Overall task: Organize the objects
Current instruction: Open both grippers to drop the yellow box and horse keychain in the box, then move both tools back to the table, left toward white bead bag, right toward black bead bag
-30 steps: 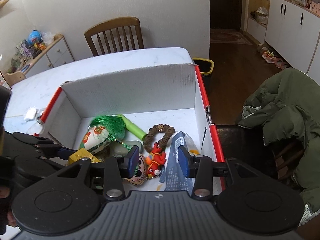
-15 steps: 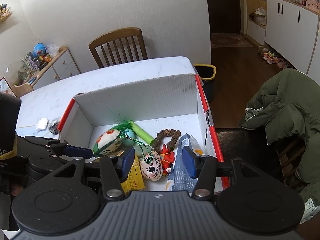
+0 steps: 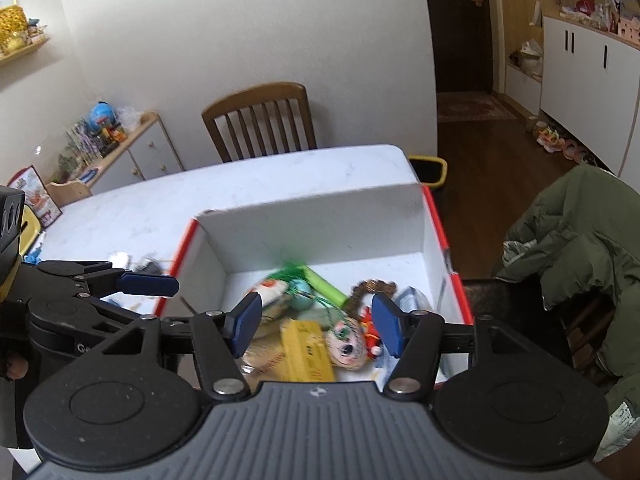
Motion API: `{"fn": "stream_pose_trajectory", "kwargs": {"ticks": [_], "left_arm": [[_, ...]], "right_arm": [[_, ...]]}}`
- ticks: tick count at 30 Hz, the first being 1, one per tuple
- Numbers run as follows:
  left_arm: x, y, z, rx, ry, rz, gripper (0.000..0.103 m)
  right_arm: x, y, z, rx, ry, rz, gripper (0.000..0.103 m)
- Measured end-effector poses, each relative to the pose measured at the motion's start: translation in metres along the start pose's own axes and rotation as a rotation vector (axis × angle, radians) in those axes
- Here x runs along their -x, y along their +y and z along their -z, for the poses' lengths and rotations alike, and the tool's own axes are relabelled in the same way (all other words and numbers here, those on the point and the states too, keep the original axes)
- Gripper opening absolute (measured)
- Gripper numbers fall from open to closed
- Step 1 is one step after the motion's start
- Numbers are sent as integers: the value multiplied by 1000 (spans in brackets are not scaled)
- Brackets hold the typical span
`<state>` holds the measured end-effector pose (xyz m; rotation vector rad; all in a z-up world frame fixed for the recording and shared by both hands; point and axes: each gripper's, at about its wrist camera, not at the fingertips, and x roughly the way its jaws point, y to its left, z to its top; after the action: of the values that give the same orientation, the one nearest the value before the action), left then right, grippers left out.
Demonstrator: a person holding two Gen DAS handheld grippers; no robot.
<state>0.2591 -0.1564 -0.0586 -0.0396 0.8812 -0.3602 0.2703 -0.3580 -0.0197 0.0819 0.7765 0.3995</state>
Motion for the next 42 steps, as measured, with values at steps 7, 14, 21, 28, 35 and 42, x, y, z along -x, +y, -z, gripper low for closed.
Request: {"fn": "stream_pose_trajectory", "kwargs": {"ticks": [7,14,21,28,35,42], "left_arm": [[42,39,5,34,-73,-36,102],[70,87,15,63,-104,-111,102],[87,131,26,88,-117,-177,103],[102,171,35,97,-147,-218,103],[105,214,45,116,-144,-257,103],[98,253,52,146,-149,-305,103]], "right_arm": [[4,40,-5,24,-21,-44,72],[-8,90,-5,71,-6,-68,76],[-22,142,-5,107,-1,-80,79],[-37,186,-6,136,-18,-76,84],[-59,230,-5,166,-21,-74,84],[-91,259,-4,200,11,-60,84]]}}
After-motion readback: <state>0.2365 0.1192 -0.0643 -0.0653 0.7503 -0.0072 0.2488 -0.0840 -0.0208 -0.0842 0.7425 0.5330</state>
